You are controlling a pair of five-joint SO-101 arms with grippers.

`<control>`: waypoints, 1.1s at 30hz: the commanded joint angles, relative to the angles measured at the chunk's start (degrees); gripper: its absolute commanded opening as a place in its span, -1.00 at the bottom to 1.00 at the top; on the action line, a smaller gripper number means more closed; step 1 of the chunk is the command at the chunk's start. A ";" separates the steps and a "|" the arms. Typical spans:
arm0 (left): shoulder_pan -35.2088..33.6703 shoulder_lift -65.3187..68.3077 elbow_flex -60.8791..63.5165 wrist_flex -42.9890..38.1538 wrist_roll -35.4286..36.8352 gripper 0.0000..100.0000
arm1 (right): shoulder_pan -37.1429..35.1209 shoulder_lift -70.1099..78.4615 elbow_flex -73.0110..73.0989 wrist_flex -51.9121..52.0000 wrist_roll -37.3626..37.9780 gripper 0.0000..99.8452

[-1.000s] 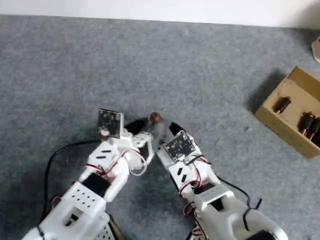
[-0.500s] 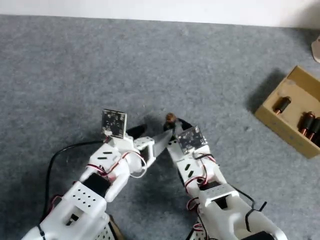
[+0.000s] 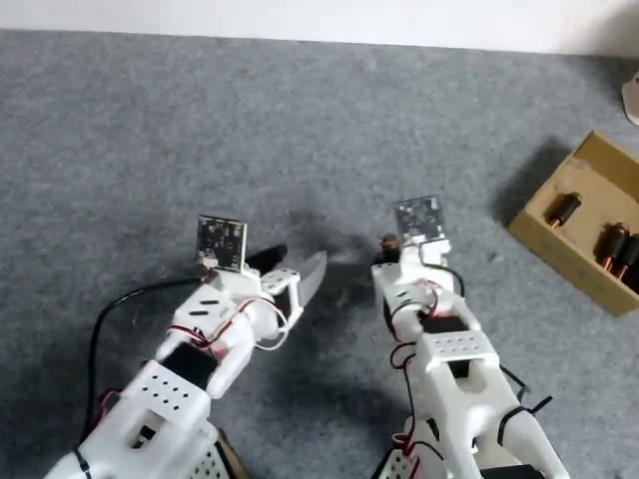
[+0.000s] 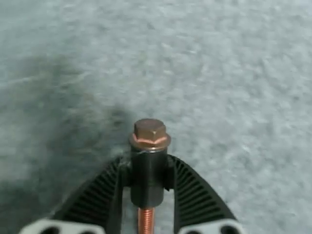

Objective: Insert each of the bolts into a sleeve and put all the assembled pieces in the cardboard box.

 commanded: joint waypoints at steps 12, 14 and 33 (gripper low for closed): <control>-2.33 -0.66 0.66 -0.26 -0.26 -0.58 | 11.30 -7.25 -7.52 0.57 -0.53 -0.99; -2.33 -0.66 0.66 -0.26 -0.26 -0.58 | 12.62 -10.07 -7.78 2.68 -0.62 -0.99; -2.33 -0.66 0.75 -0.26 -0.26 -0.58 | 20.97 -12.97 -27.21 22.20 -0.09 -0.99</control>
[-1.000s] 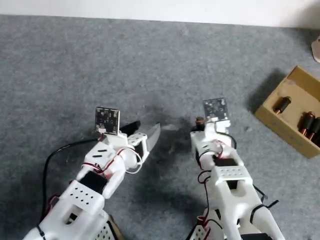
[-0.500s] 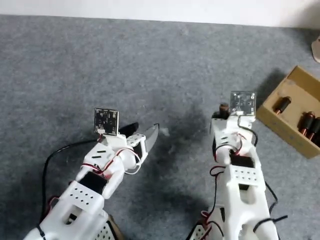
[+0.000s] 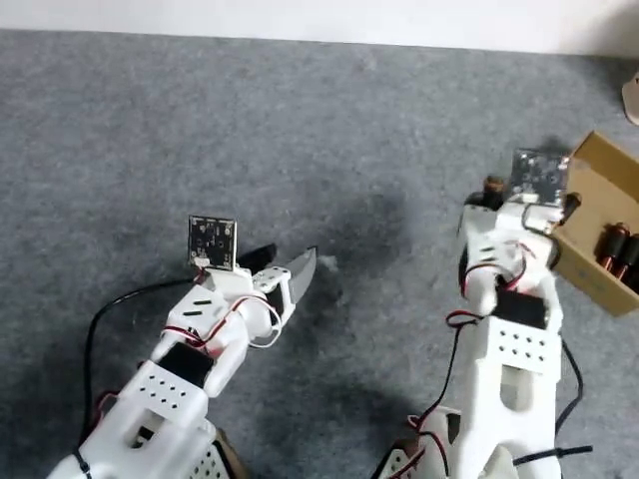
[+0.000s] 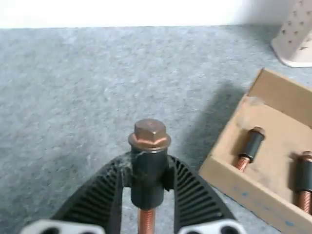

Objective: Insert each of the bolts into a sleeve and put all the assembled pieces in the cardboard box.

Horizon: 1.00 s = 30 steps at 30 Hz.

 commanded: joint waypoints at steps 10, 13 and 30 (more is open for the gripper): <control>-0.31 -0.75 -0.31 -0.26 -0.26 -0.58 | 7.52 14.73 -20.62 6.46 -1.05 -0.99; -0.31 -0.75 -0.31 -0.26 -0.26 -0.58 | 10.68 19.30 -25.54 6.46 -0.97 -0.99; -0.31 -0.75 -0.31 -0.26 -0.26 -0.58 | 21.58 47.87 -48.75 6.55 -0.88 -0.99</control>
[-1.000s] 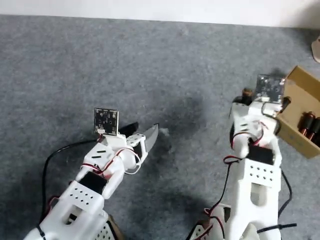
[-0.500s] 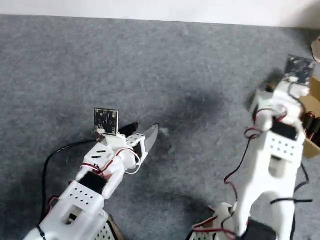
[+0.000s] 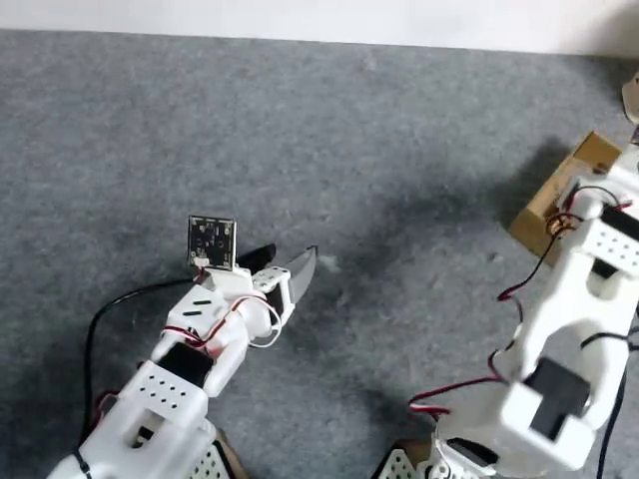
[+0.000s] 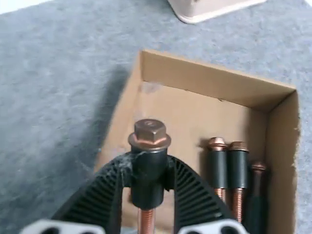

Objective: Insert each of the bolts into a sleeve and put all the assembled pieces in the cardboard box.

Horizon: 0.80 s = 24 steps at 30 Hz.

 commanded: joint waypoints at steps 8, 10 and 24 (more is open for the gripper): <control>-0.40 -0.75 -0.31 -0.26 -0.26 -0.58 | 5.23 12.35 -16.04 0.13 -0.44 -0.99; -0.40 -0.75 -0.31 -0.26 -0.26 -0.58 | 5.67 14.29 -17.19 0.13 -0.44 -0.99; -0.40 -0.75 -0.31 -0.26 -0.26 -0.58 | 5.67 23.78 -18.24 -0.22 -0.88 -0.99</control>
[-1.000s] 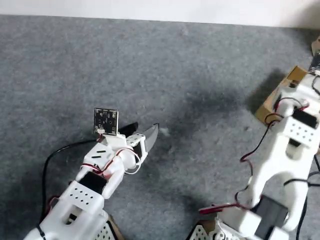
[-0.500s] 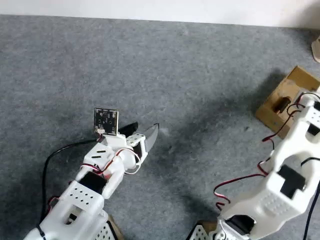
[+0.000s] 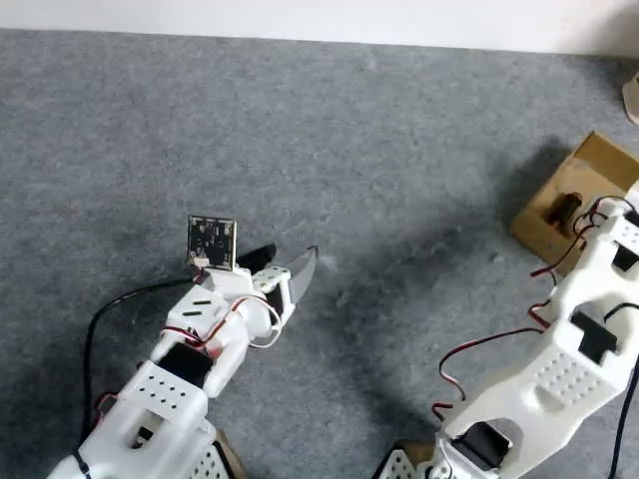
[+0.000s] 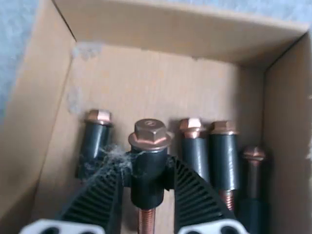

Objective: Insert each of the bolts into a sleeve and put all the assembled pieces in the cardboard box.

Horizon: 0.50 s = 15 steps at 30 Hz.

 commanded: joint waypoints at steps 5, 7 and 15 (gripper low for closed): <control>-0.40 -0.75 -0.31 -0.26 -0.26 -0.58 | 0.40 1.27 -4.00 -0.22 -0.44 -0.99; -0.40 -0.75 -0.31 -0.26 -0.26 -0.58 | 0.40 2.24 -4.00 -0.31 -0.44 -0.99; -0.40 -0.75 -0.31 -0.26 -0.26 -0.58 | 0.13 2.77 -4.09 -0.31 -1.85 -0.76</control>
